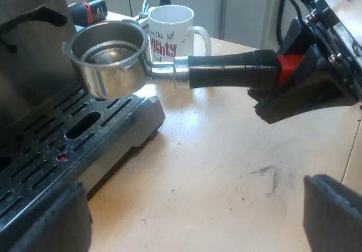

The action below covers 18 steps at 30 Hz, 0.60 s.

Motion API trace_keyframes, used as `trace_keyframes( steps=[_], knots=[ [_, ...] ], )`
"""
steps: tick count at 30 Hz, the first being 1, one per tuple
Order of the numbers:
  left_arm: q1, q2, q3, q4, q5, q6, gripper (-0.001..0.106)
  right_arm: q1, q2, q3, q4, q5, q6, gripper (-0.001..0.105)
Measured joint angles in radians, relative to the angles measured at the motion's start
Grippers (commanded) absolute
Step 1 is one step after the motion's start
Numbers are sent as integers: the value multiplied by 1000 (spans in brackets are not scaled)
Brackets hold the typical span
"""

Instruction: Grind coffee beans and then tamp

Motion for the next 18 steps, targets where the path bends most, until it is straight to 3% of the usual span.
trace_keyframes(
  steps=[6,18],
  knots=[
    [0,12,0,0,-30,-3,78,0,-5,74,-69,-95,-128,0],
    [0,186,11,-7,-31,-7,78,0,-5,237,-278,-166,-167,0]
  ],
)
